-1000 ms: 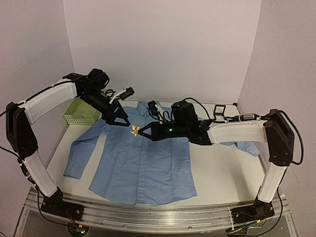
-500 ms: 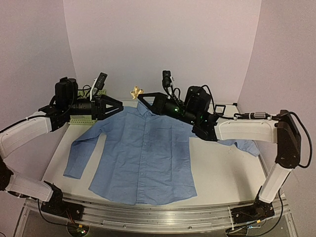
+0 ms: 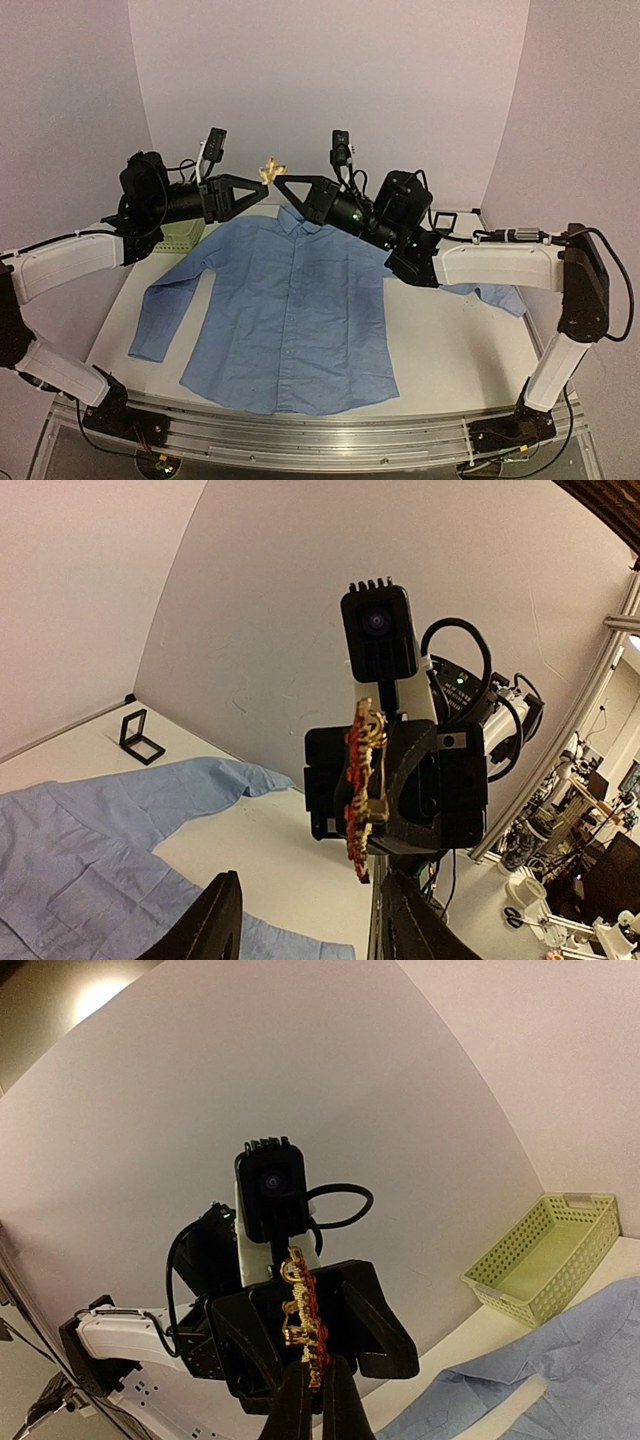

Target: Pin the brooch onto the clothing

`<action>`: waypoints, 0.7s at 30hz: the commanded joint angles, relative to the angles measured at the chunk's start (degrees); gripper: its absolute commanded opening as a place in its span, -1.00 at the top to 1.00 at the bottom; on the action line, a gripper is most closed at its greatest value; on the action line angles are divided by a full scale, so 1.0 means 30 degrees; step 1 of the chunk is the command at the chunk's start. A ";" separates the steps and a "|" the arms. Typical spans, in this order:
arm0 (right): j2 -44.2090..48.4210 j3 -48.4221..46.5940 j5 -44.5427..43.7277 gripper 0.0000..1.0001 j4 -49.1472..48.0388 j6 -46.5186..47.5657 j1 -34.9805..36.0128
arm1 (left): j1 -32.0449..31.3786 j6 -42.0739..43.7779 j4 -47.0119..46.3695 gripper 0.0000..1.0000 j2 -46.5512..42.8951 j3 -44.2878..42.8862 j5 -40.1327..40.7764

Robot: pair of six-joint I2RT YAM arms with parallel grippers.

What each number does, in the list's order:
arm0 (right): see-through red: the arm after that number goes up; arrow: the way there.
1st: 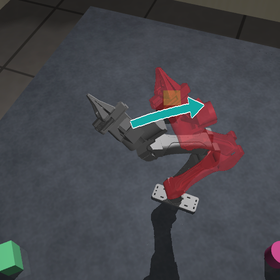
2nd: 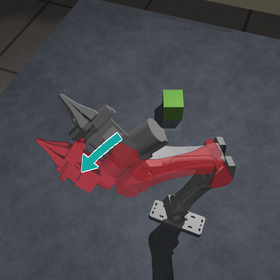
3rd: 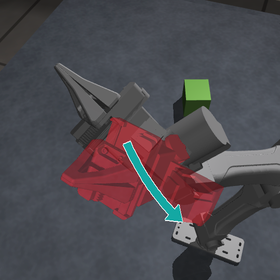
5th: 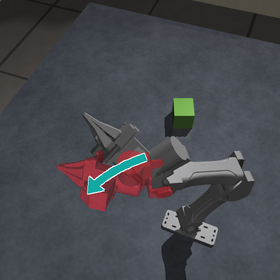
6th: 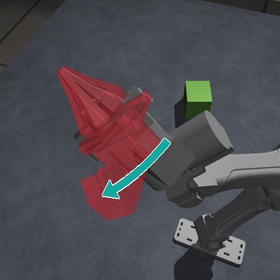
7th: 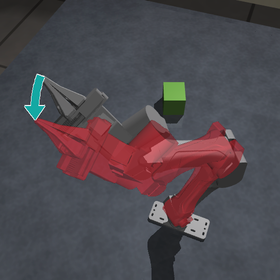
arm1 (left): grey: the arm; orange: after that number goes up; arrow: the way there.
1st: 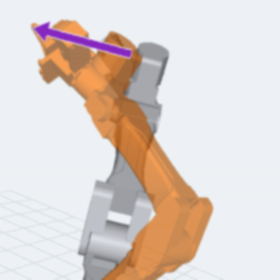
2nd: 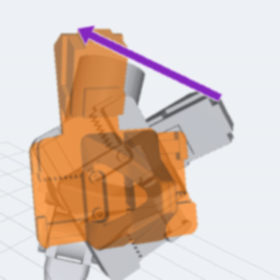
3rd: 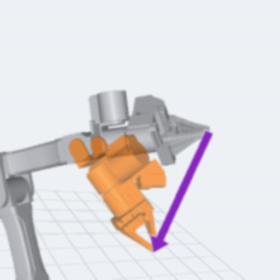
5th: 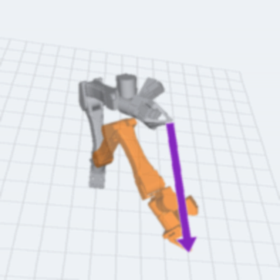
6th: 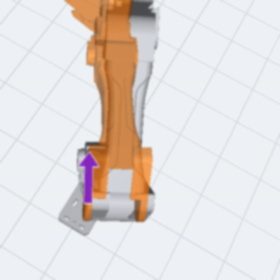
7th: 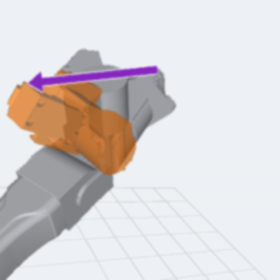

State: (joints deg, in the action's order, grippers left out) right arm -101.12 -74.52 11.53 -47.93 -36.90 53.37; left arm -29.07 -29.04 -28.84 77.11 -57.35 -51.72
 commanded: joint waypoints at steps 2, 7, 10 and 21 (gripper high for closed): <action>0.0272 -0.0457 -0.0323 1.00 -0.1116 0.0207 0.0097 | -0.0214 -0.1006 -0.2208 0.20 0.0136 -0.0937 -0.0029; 0.0260 -0.0493 -0.0391 1.00 -0.1106 0.0250 0.0097 | -0.0292 -0.0702 -0.2452 0.34 0.0101 -0.0944 -0.0316; 0.0232 -0.0414 -0.0388 1.00 -0.1105 0.0219 0.0103 | -0.0303 -0.0579 -0.2468 0.48 0.0125 -0.1137 -0.0305; 0.0162 -0.0316 -0.0297 1.00 -0.1105 0.0213 0.0104 | -0.0420 -0.0496 -0.2201 0.99 0.0257 -0.1414 -0.0309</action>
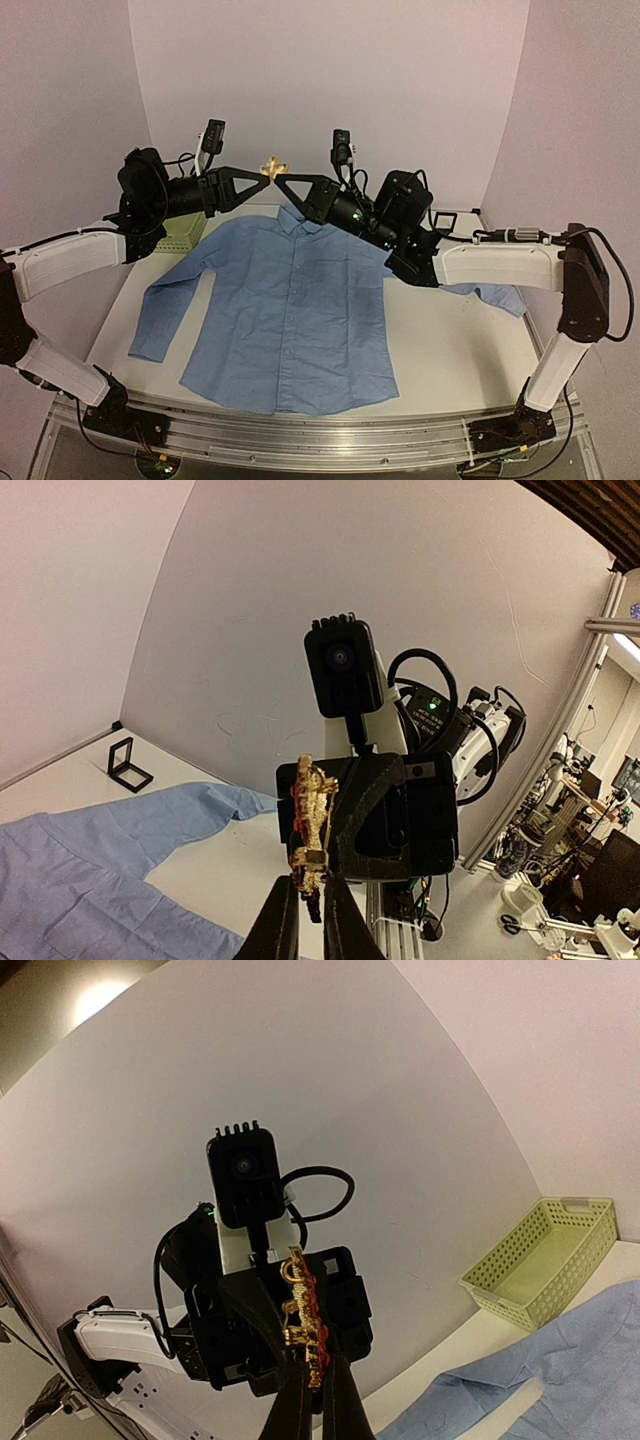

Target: Pin the brooch onto the clothing

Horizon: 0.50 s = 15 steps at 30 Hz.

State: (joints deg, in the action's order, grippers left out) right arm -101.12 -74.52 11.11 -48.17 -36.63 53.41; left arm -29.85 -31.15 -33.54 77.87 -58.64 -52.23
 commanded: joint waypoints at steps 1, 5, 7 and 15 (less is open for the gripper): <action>0.0162 -0.0327 -0.0167 1.00 -0.1024 0.0136 0.0082 | -0.0164 0.0258 -0.0554 1.00 -0.0001 -0.0975 -0.0162; 0.0162 -0.0309 -0.0170 1.00 -0.1002 0.0137 0.0096 | -0.0161 0.0396 -0.0309 1.00 -0.0024 -0.0979 -0.0316; 0.0196 -0.0199 -0.0186 1.00 -0.0941 0.0162 0.0089 | -0.0161 0.0603 0.0039 1.00 -0.0075 -0.1066 -0.0270; 0.2154 -0.0497 0.0030 -0.18 0.4697 0.4376 0.0059 | -0.0159 0.5178 0.6470 1.00 -0.0368 -0.2565 0.0612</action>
State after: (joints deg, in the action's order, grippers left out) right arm -100.21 -74.01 10.76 -44.58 -32.17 53.41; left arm -30.07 -25.52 -24.91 78.06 -61.50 -51.49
